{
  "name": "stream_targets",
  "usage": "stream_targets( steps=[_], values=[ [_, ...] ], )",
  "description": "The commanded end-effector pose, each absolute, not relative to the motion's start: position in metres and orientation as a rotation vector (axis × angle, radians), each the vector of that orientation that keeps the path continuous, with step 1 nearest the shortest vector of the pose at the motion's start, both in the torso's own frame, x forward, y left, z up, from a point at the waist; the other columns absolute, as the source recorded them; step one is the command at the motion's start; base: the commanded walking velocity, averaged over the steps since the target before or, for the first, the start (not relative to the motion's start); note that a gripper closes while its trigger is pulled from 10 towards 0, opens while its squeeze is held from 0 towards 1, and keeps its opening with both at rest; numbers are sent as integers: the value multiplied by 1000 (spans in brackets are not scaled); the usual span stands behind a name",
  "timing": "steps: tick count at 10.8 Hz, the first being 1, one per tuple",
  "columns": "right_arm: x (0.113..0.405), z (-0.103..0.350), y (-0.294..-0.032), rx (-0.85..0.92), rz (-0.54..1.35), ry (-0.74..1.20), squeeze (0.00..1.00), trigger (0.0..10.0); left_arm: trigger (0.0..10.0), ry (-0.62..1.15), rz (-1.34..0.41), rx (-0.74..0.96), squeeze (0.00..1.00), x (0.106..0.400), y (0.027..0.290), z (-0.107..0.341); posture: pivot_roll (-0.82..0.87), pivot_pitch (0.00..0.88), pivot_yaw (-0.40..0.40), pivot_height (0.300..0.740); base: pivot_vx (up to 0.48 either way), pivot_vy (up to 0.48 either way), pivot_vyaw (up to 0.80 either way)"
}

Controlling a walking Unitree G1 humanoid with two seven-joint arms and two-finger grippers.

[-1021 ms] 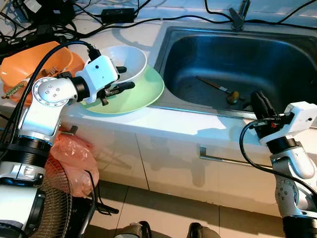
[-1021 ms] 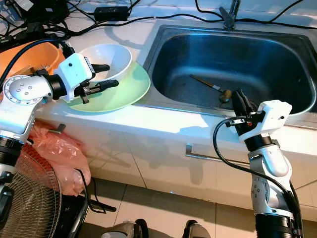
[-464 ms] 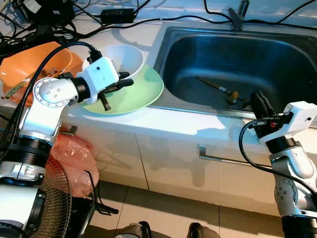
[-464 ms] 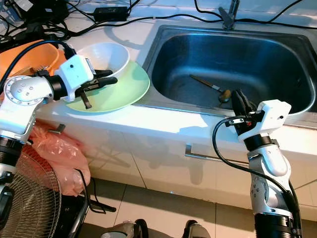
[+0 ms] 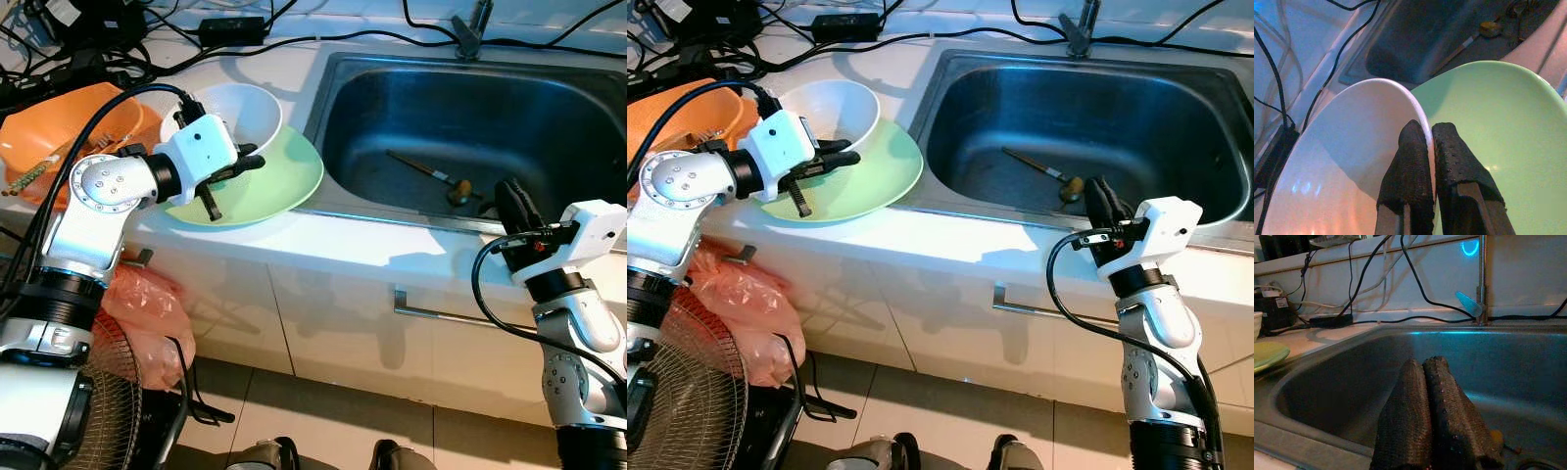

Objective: Kitchen organization

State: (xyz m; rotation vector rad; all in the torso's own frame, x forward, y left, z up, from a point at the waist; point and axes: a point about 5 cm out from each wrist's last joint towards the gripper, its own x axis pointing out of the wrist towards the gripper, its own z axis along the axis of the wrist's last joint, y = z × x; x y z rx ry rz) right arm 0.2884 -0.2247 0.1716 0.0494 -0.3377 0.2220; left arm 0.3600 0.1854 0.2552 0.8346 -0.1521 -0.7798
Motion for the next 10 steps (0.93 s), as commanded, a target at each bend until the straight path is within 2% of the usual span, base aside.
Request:
stream_targets(
  steps=[1,2,5,7,8,10],
  values=[
    [287,146,-222,75,217,-220,0,10000,0,-180,-772,866,0,361,183,262,41,161,99,740,0,0,0],
    [287,146,-222,77,217,-221,0,10000,10000,-262,-685,911,0,364,181,273,43,159,97,740,0,0,0],
    [287,146,-221,78,219,-221,0,10000,10000,-451,-535,922,0,366,177,303,40,160,97,740,0,0,0],
    [288,146,-221,80,219,-222,0,10000,10000,-568,-490,864,0,365,170,316,39,156,98,740,0,0,0],
    [289,145,-219,82,222,-223,0,10000,10000,-606,-535,764,0,366,151,314,35,149,98,740,0,0,0],
    [290,147,-218,84,223,-229,0,10000,10000,-609,-630,689,0,366,125,301,26,144,101,740,0,0,0]
  ],
)
